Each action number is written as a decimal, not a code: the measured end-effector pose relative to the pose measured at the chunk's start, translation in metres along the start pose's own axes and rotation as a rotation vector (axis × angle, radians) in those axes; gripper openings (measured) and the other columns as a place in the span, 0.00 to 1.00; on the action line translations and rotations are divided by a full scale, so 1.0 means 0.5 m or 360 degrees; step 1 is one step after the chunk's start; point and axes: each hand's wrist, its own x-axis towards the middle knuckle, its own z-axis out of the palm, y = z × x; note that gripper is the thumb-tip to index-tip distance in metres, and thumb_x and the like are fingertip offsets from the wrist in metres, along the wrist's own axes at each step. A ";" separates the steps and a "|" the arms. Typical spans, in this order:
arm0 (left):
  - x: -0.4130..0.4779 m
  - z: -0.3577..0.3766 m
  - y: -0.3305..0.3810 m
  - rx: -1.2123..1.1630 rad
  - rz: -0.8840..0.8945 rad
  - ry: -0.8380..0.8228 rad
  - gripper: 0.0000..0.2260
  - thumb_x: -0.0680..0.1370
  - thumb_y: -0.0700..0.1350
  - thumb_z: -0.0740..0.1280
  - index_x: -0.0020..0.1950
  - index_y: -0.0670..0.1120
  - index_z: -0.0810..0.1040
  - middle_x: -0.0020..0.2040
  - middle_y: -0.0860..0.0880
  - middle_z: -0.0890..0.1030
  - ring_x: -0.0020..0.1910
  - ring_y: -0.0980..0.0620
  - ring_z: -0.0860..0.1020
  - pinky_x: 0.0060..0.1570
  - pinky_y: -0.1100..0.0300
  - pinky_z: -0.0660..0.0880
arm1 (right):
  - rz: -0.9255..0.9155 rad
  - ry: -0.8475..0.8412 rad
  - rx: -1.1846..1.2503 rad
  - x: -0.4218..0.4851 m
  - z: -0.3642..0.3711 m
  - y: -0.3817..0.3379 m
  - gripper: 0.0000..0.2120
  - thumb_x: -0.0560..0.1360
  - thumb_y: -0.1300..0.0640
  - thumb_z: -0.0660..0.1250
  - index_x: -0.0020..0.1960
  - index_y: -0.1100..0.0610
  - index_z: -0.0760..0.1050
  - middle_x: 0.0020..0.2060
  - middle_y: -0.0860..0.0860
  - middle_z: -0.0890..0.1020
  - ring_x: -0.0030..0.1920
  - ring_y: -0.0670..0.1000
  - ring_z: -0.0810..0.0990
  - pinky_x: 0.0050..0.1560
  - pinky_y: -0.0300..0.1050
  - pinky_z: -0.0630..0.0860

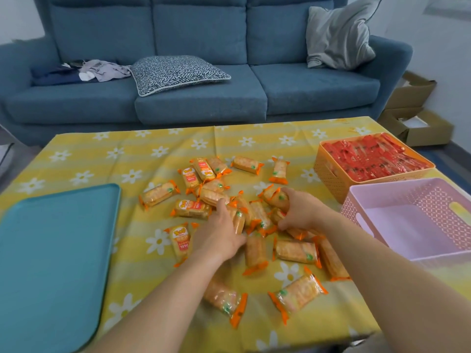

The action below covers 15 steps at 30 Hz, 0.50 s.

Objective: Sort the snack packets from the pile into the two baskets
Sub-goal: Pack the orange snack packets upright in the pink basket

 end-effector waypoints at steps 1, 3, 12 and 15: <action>0.007 -0.003 -0.003 -0.0132 -0.0054 0.0005 0.45 0.73 0.58 0.73 0.79 0.49 0.49 0.67 0.44 0.76 0.60 0.40 0.78 0.53 0.51 0.76 | 0.0023 -0.0017 0.0167 0.003 -0.007 0.006 0.45 0.62 0.50 0.80 0.75 0.54 0.65 0.56 0.54 0.81 0.54 0.56 0.80 0.50 0.46 0.77; 0.017 -0.014 -0.009 -0.0544 -0.0159 0.0074 0.40 0.73 0.53 0.73 0.77 0.47 0.55 0.65 0.44 0.77 0.60 0.41 0.77 0.53 0.54 0.72 | 0.0096 -0.0023 0.0571 0.007 -0.020 0.020 0.31 0.63 0.55 0.80 0.64 0.54 0.74 0.48 0.52 0.82 0.44 0.51 0.81 0.40 0.43 0.76; 0.049 0.006 0.010 -0.1551 -0.0432 -0.0202 0.34 0.64 0.55 0.74 0.68 0.53 0.66 0.61 0.50 0.79 0.57 0.46 0.79 0.60 0.45 0.77 | 0.0200 -0.0164 0.1212 0.021 0.004 -0.026 0.22 0.67 0.60 0.77 0.59 0.55 0.76 0.44 0.54 0.84 0.42 0.52 0.83 0.40 0.45 0.81; 0.044 -0.001 0.012 -0.1834 -0.0472 -0.0349 0.40 0.63 0.48 0.77 0.71 0.58 0.62 0.60 0.49 0.80 0.55 0.44 0.82 0.55 0.40 0.80 | 0.0158 -0.0180 0.1338 0.021 0.016 -0.055 0.33 0.59 0.55 0.79 0.63 0.54 0.74 0.47 0.55 0.85 0.44 0.55 0.85 0.43 0.49 0.83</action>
